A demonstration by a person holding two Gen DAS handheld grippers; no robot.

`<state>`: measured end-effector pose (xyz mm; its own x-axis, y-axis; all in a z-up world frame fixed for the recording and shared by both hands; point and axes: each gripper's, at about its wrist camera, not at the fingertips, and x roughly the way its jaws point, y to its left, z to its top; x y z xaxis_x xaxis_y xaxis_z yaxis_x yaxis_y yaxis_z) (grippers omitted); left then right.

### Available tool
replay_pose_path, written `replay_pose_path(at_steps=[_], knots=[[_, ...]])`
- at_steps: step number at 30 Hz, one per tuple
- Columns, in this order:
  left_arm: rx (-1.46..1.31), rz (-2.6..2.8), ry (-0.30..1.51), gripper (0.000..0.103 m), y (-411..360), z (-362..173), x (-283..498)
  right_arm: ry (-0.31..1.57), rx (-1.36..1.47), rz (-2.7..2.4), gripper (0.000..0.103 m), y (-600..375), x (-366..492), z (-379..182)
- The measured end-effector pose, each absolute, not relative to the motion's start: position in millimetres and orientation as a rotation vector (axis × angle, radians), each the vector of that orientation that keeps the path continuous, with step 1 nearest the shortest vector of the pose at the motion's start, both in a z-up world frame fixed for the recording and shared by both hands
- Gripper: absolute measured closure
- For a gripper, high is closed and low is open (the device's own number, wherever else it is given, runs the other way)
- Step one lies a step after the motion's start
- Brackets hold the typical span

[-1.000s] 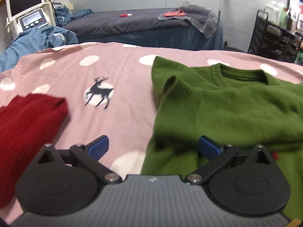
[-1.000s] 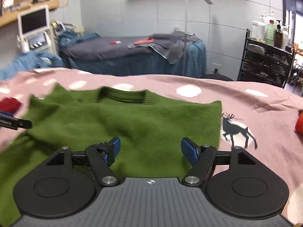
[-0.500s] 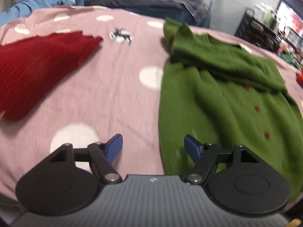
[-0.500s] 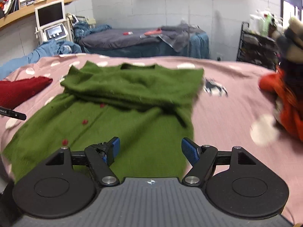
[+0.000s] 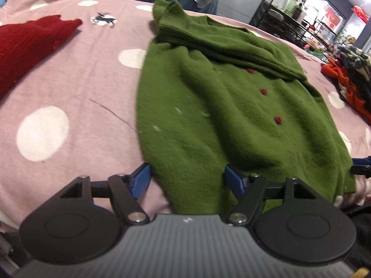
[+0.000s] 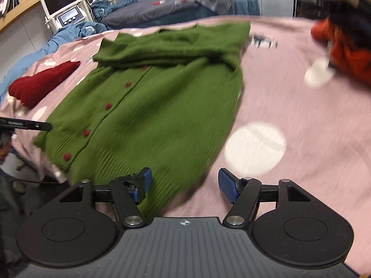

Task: Fold small clothes
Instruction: 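Grasp the cardigan hem with the left tool while the right tool grasps the hem too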

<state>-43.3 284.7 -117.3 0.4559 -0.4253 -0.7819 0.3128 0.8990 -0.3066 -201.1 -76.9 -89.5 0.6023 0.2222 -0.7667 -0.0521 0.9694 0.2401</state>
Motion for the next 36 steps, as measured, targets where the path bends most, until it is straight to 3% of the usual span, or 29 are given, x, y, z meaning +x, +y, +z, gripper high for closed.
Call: replay_pose_path(at_steps=[9,11,13,15,18,19,20,22,24,28,34,35,36], knots=[[-0.036,-0.477,0.994,0.034,263.4,-117.3,-58.1,0.954,0.253,0.224,0.004,-69.2,-204.8,-96.3],[-0.032,-0.471,0.994,0.043,262.3,-117.0,-56.9,0.963,0.253,0.242,0.004,-68.9,-205.4,-97.0],[-0.034,-0.482,0.989,0.060,262.0,-117.1,-56.8,0.970,0.256,0.255,0.008,-68.1,-204.4,-98.4],[-0.066,-0.487,0.992,0.064,263.7,-118.9,-54.7,0.971,0.266,0.269,0.023,-68.5,-204.5,-99.1],[-0.102,-0.473,0.988,0.073,265.1,-120.8,-52.7,0.979,0.286,0.273,0.029,-70.3,-203.8,-101.1],[-0.113,-0.468,0.989,0.080,265.7,-120.8,-51.6,0.980,0.291,0.273,0.031,-70.5,-203.5,-101.4],[-0.120,-0.467,0.991,0.084,266.2,-119.7,-50.6,0.982,0.293,0.275,0.039,-70.6,-203.2,-101.5],[-0.126,-0.471,0.974,0.088,267.1,-113.6,-50.4,0.984,0.297,0.281,0.070,-70.3,-202.0,-100.9],[-0.067,-0.471,0.916,0.089,268.0,-98.9,-55.4,0.971,0.292,0.293,0.087,-69.0,-201.5,-96.5],[-0.037,-0.477,0.911,0.089,286.7,-80.3,-54.5,0.919,0.335,0.317,0.089,-80.1,-207.4,-74.0],[-0.006,-0.480,1.036,0.089,290.3,-112.1,-55.5,1.012,0.321,0.277,0.091,-97.3,-218.1,-74.7],[0.007,-0.479,1.028,0.088,289.6,-113.5,-57.6,1.041,0.320,0.265,0.092,-96.7,-218.0,-81.4],[0.013,-0.477,1.014,0.081,290.4,-111.7,-59.0,1.063,0.304,0.253,0.091,-94.9,-217.7,-87.0]])
